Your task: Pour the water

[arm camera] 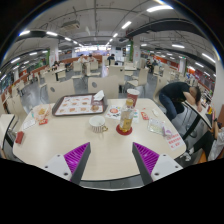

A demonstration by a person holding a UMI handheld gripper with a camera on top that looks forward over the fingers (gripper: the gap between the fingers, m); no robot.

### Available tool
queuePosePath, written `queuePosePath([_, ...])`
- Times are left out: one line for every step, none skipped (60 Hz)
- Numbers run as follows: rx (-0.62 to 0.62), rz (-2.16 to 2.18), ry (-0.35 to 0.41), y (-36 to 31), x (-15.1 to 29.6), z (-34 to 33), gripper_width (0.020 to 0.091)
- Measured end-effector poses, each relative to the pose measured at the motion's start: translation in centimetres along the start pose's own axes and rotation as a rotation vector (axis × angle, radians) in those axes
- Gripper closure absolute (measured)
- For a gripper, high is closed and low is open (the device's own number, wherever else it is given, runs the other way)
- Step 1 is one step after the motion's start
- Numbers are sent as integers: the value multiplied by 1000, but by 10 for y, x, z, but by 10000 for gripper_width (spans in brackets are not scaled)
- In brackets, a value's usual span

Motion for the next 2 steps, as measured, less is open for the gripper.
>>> queuePosePath([0,-1,-1,0,0,0,256])
queuePosePath([-2,-4,-2,0,1,-1,256])
Point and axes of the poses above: the point between the fingertips, and its own axes, seen from behind it with the camera up: y to the right, x up, z forward, the way the camera looks, the point moved 1 cm from there along -z, backward, against the way the camera looks, and after that the axes turned 12 degrees about -x, right-handed, at the moved point
